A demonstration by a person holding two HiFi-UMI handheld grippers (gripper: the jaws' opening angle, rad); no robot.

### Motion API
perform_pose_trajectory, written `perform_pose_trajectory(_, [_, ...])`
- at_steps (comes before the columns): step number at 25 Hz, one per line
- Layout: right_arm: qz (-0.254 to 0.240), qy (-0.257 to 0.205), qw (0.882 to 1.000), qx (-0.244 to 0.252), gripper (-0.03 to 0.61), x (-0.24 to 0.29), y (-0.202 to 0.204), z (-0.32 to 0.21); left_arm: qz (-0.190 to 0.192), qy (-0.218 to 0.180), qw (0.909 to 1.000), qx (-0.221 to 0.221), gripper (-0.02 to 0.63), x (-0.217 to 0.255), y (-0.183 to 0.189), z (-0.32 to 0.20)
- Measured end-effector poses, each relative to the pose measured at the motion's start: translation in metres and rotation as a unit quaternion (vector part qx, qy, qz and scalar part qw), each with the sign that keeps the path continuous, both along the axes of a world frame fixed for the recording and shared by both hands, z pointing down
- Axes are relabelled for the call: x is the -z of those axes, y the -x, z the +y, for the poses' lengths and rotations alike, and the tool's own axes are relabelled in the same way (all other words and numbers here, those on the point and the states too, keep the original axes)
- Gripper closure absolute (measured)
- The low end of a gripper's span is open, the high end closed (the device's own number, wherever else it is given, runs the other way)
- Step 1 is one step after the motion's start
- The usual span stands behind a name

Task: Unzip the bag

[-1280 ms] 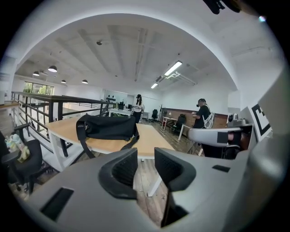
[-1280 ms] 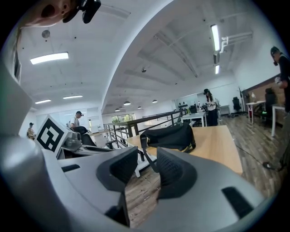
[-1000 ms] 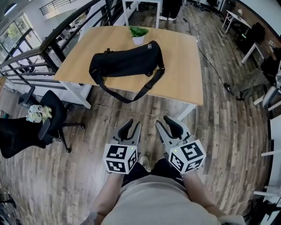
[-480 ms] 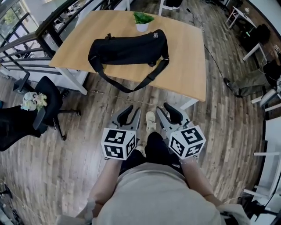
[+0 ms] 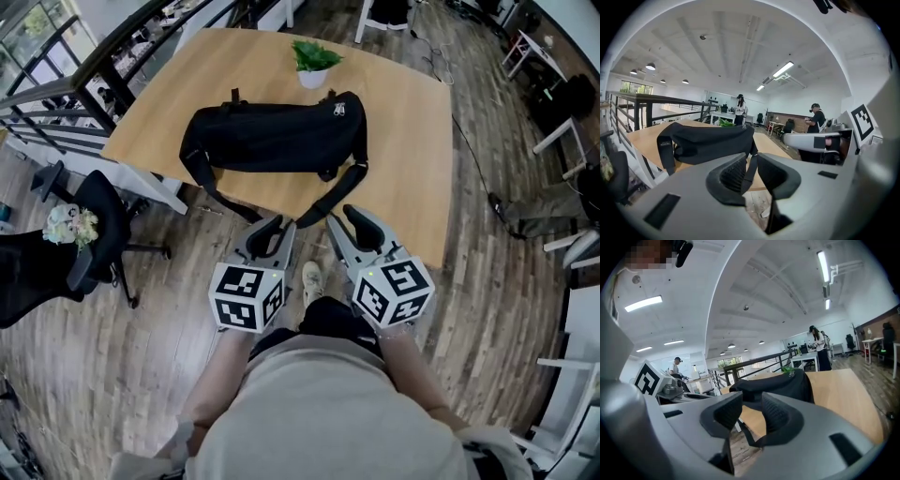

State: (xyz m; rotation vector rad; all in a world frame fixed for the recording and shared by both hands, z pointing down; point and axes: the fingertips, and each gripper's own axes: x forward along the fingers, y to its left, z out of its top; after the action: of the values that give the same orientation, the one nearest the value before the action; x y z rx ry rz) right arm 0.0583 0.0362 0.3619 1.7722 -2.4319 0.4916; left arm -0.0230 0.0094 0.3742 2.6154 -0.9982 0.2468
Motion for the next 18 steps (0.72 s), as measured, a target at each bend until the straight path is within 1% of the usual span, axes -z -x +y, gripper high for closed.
perform_pose_trajectory(4, [-0.005, -0.004, 1.000, 0.009, 0.456, 0.008, -0.025, -0.050, -0.003, -0.005, 0.9999, 0.016, 0.526, 0.009, -0.020, -0.049])
perform_pose_trajectory(11, [0.001, -0.003, 1.000, 0.023, 0.456, 0.010, -0.075, -0.127, -0.004, -0.011, 0.9994, 0.033, 0.528, 0.015, -0.066, -0.124])
perform_pose_trajectory(15, [-0.006, 0.002, 1.000, 0.025, 0.457, 0.003, -0.101, -0.151, -0.010, -0.007, 0.9993, 0.035, 0.529, 0.012, -0.088, -0.145])
perform_pose_trajectory(18, [-0.018, 0.014, 0.999, 0.024, 0.460, -0.007, -0.112, -0.163, -0.025, -0.006, 0.9992, 0.032, 0.531, 0.006, -0.099, -0.153])
